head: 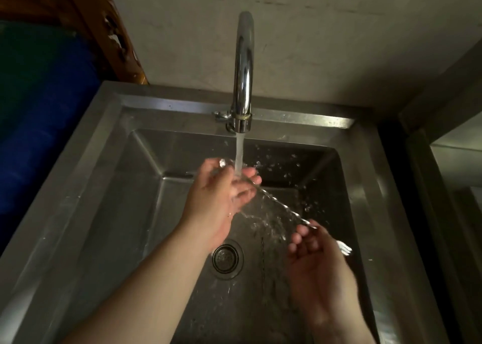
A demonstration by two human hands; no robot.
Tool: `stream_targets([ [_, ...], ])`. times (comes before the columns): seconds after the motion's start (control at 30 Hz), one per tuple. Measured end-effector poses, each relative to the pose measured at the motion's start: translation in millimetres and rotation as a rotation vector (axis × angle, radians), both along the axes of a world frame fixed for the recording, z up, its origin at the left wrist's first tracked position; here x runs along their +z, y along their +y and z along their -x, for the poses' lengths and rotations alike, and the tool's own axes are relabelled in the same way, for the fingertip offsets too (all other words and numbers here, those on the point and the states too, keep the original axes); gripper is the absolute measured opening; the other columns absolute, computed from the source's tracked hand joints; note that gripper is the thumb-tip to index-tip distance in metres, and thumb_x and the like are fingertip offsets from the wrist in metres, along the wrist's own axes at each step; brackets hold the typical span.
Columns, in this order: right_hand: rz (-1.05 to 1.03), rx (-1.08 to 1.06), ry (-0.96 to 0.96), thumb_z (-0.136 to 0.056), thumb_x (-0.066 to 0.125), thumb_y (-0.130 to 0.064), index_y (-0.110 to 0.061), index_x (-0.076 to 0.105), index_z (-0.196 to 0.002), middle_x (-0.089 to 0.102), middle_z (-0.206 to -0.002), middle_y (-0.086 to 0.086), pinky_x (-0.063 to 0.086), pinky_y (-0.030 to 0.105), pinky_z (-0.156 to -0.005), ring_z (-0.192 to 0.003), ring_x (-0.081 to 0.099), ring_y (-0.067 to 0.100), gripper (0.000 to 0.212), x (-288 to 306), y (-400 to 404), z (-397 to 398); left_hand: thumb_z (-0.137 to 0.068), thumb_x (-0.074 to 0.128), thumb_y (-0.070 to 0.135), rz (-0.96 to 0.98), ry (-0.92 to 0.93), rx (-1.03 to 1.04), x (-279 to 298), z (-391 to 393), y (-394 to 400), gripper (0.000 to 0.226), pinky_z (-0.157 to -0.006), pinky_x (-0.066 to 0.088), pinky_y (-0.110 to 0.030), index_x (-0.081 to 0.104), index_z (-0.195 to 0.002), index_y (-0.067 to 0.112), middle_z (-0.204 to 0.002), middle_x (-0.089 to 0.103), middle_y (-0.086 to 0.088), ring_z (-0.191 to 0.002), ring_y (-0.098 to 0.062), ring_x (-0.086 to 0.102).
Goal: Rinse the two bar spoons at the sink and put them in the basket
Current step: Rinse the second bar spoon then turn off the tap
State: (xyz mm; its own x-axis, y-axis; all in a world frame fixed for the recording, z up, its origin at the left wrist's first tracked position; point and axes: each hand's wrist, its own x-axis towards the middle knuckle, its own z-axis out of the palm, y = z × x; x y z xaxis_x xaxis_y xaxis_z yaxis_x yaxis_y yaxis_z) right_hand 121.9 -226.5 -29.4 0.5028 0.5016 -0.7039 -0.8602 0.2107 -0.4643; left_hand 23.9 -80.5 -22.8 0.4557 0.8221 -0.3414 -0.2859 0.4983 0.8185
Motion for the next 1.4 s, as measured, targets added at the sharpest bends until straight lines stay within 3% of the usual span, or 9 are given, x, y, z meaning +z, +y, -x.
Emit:
stream_targets([
  [0.2, 0.292, 0.344, 0.166, -0.097, 0.045, -0.028, -0.009, 0.059, -0.076, 0.065, -0.058, 0.007, 0.042, 0.029, -0.052, -0.046, 0.059, 0.018, 0.032, -29, 30, 46, -0.1, 0.045, 0.031, 0.013, -0.022, 0.042, 4, -17, 8, 0.024, -0.069, 0.053, -0.033, 0.064, -0.092, 0.019, -0.058, 0.048, 0.004, -0.055, -0.01, 0.048],
  [0.3, 0.617, 0.695, -0.554, -0.092, 0.055, -0.033, -0.006, 0.062, -0.082, 0.066, -0.072, 0.005, 0.053, 0.039, -0.06, -0.065, 0.061, 0.021, 0.03, -34, 43, 60, -0.095, 0.048, 0.028, -0.162, 0.041, -0.111, -1, -11, 9, 0.024, -0.07, 0.047, -0.028, 0.072, -0.092, 0.032, -0.066, 0.052, 0.008, -0.061, -0.007, 0.048],
  [0.37, 0.571, 0.685, -0.997, -0.09, 0.058, -0.033, -0.017, 0.056, -0.1, 0.059, -0.093, -0.007, 0.049, 0.031, -0.078, -0.09, 0.057, 0.016, 0.019, -30, 53, 61, -0.093, 0.048, 0.023, -0.251, 0.067, -0.195, -4, -7, 7, 0.027, -0.077, 0.048, -0.028, 0.072, -0.099, 0.035, -0.073, 0.057, 0.008, -0.068, -0.007, 0.052],
  [0.43, 0.417, 0.605, -1.148, -0.092, 0.055, -0.03, -0.029, 0.052, -0.115, 0.054, -0.105, -0.018, 0.043, 0.022, -0.088, -0.104, 0.052, 0.007, 0.024, -24, 64, 57, -0.093, 0.048, 0.019, -0.288, 0.065, -0.211, -3, -2, 6, 0.03, -0.081, 0.048, -0.027, 0.072, -0.1, 0.034, -0.077, 0.063, 0.007, -0.075, -0.008, 0.056],
  [0.53, 0.222, 0.546, -1.002, -0.096, 0.05, -0.032, -0.03, 0.066, -0.101, 0.073, -0.096, -0.009, 0.053, 0.031, -0.084, -0.092, 0.067, 0.005, 0.017, -11, 81, 43, -0.09, 0.05, 0.015, -0.332, 0.074, -0.167, 4, 4, 11, 0.033, -0.076, 0.05, -0.019, 0.075, -0.094, 0.035, -0.085, 0.071, 0.009, -0.085, -0.005, 0.065],
  [0.63, 0.156, 0.562, -1.067, -0.098, 0.047, -0.036, -0.02, 0.068, -0.084, 0.071, -0.077, 0.001, 0.052, 0.039, -0.069, -0.071, 0.064, 0.011, 0.03, -3, 91, 34, -0.089, 0.049, 0.01, -0.356, 0.047, -0.146, 15, 8, 20, 0.035, -0.071, 0.052, -0.016, 0.075, -0.09, 0.032, -0.089, 0.076, 0.009, -0.093, -0.004, 0.069],
  [1.0, -0.14, 0.566, -1.119, -0.1, 0.046, -0.017, -0.01, 0.062, -0.088, 0.051, -0.066, -0.002, 0.04, 0.022, -0.054, -0.058, 0.045, 0.007, 0.021, 20, 112, 36, -0.093, 0.052, -0.001, -0.395, 0.056, -0.011, 32, 7, 38, 0.024, -0.069, 0.05, -0.015, 0.07, -0.097, 0.014, -0.074, 0.072, 0.009, -0.074, 0.0, 0.065],
  [1.13, -0.057, 0.622, -1.123, -0.099, 0.046, -0.014, -0.006, 0.061, -0.086, 0.054, -0.062, 0.0, 0.044, 0.022, -0.054, -0.055, 0.049, 0.009, 0.022, 10, 102, 33, -0.093, 0.055, 0.004, -0.375, 0.117, 0.068, 36, 3, 40, 0.02, -0.067, 0.051, -0.017, 0.07, -0.101, 0.014, -0.074, 0.073, 0.009, -0.073, -0.003, 0.064],
  [1.4, 0.3, 0.92, -1.252, -0.093, 0.051, -0.037, -0.029, 0.066, -0.087, 0.06, -0.057, -0.011, 0.048, 0.031, -0.051, -0.048, 0.054, 0.005, 0.017, -22, 75, 10, -0.095, 0.054, 0.006, 0.044, 0.001, 0.363, 37, 15, 73, 0.019, -0.063, 0.051, -0.021, 0.069, -0.089, 0.016, -0.073, 0.073, 0.005, -0.063, -0.007, 0.064],
])
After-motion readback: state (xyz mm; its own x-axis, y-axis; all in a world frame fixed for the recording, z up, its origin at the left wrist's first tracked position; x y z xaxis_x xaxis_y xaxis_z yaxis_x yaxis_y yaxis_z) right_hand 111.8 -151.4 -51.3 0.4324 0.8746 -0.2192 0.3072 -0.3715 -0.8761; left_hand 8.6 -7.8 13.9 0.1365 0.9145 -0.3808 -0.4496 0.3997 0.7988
